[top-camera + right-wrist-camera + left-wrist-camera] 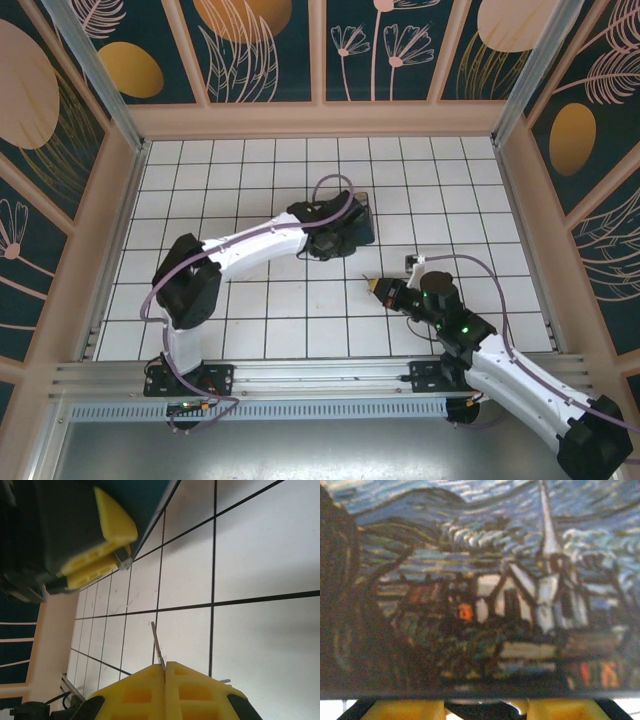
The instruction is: Unlock a padlock with a key
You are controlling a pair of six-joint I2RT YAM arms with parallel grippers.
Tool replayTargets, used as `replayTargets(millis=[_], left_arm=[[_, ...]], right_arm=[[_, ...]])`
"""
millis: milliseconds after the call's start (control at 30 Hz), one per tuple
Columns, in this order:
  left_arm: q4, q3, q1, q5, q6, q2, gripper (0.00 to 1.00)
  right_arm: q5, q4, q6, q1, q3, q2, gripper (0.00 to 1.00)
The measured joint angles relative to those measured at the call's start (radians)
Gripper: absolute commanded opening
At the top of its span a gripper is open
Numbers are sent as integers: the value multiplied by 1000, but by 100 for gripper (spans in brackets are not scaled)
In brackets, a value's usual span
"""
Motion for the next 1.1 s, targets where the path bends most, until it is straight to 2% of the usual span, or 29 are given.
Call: replayTargets(millis=[200, 467, 633, 733, 900, 1100], left_arm=[[-36, 13, 43, 136, -79, -18, 28], [-41, 18, 89, 282, -159, -32, 28], [0, -41, 142, 366, -191, -74, 28], [26, -77, 167, 400, -203, -98, 29], [62, -106, 178, 443, -218, -109, 29], [109, -140, 185, 484, -229, -123, 29]], right_arm=[[59, 49, -3, 74, 76, 65, 0], [70, 147, -84, 91, 111, 111, 0], [76, 161, -131, 89, 111, 111, 0], [61, 165, -151, 57, 117, 121, 0], [-29, 225, -163, -58, 133, 202, 0], [-128, 292, -167, -76, 174, 327, 0]])
